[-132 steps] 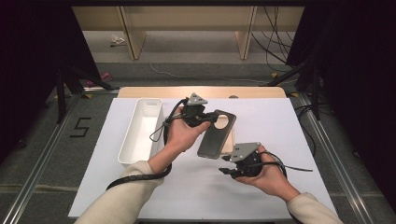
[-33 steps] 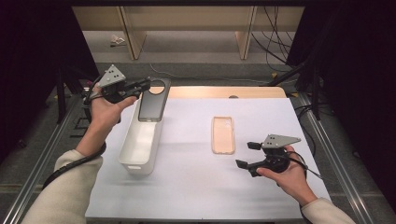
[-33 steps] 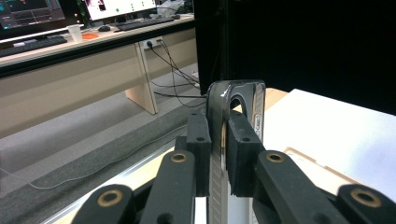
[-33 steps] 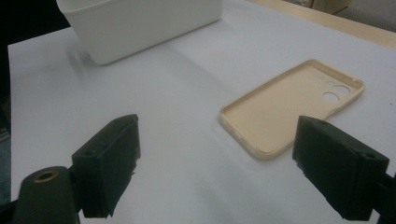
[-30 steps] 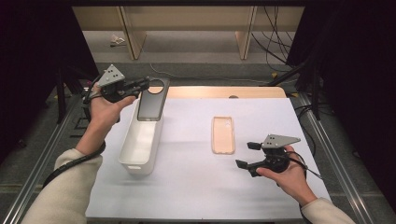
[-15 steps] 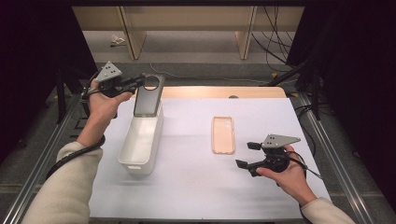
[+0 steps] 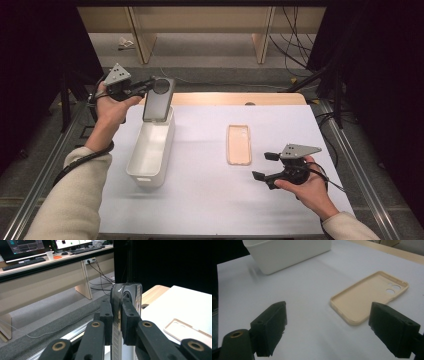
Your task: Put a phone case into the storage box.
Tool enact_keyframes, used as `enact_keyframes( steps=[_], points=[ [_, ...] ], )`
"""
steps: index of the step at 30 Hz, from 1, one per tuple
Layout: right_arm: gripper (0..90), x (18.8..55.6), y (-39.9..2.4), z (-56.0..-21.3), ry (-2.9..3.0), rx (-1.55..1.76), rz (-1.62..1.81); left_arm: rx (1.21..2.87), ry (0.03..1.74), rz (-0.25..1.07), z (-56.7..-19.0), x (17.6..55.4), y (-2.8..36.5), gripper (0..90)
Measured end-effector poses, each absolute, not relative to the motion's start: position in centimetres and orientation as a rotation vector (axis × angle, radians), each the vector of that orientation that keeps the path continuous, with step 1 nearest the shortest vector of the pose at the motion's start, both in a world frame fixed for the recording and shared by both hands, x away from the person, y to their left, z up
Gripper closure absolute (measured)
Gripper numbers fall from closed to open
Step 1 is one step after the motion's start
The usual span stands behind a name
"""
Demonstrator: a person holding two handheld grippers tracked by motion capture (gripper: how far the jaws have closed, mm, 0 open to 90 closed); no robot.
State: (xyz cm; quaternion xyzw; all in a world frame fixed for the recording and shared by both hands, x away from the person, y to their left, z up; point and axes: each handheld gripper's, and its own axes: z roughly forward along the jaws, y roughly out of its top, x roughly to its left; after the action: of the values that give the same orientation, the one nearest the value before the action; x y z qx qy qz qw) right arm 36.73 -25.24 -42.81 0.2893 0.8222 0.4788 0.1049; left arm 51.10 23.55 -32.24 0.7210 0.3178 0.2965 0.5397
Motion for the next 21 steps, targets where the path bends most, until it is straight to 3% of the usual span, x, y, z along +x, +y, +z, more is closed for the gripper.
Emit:
enact_keyframes(
  steps=[21],
  points=[
    [16.0, 36.7, -25.2, -42.8, 2.423, 0.847, 1.417, 1.708, 0.807, 0.711, -33.3, 52.6, 24.3, 80.7]
  ],
)
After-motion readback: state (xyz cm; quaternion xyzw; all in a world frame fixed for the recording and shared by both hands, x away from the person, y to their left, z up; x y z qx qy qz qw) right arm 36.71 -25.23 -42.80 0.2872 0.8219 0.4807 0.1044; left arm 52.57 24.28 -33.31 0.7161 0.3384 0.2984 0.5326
